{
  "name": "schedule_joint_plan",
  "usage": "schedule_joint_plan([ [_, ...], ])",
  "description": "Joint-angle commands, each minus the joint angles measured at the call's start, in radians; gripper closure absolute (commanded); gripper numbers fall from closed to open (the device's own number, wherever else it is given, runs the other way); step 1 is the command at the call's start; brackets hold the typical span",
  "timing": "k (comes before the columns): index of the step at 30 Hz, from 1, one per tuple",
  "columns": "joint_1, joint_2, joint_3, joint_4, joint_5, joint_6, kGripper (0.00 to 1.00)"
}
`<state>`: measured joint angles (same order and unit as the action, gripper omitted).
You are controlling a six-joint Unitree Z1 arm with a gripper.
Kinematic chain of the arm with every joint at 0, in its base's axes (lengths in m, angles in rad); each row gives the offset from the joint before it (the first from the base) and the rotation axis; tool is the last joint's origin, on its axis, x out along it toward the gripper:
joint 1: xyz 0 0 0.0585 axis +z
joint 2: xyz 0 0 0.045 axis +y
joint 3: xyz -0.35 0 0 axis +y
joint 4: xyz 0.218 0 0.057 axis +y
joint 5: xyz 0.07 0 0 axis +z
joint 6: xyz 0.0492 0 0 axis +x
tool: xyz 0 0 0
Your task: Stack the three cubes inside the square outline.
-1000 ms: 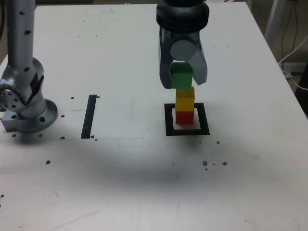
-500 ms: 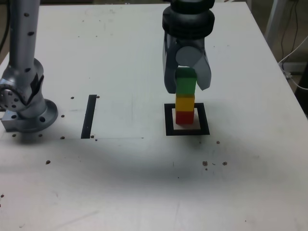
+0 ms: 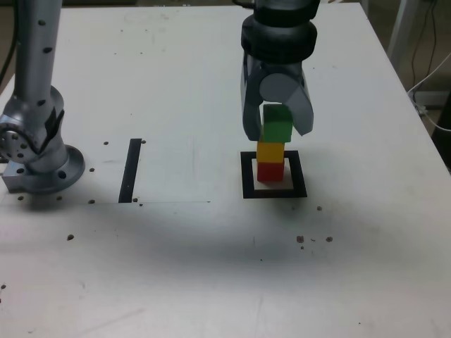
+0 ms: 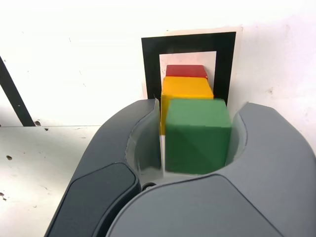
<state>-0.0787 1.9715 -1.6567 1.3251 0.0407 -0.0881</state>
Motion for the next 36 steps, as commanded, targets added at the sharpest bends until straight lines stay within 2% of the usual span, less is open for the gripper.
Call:
schedule_joint_plan([
  [1, 0.003, 0.004, 0.001, -0.001, -0.001, 0.002, 0.07],
  [8, 0.004, -0.010, 0.011, -0.001, 0.003, 0.002, 0.05],
  [17, 0.004, -0.145, 0.062, 0.037, 0.054, -0.021, 0.01],
  [24, 0.004, -0.285, 0.241, 0.038, 0.054, -0.064, 0.01],
  [30, 0.004, -0.398, 0.445, -0.021, 0.039, -0.083, 0.01],
  [36, 0.004, -0.467, 0.598, -0.062, 0.016, -0.085, 0.01],
])
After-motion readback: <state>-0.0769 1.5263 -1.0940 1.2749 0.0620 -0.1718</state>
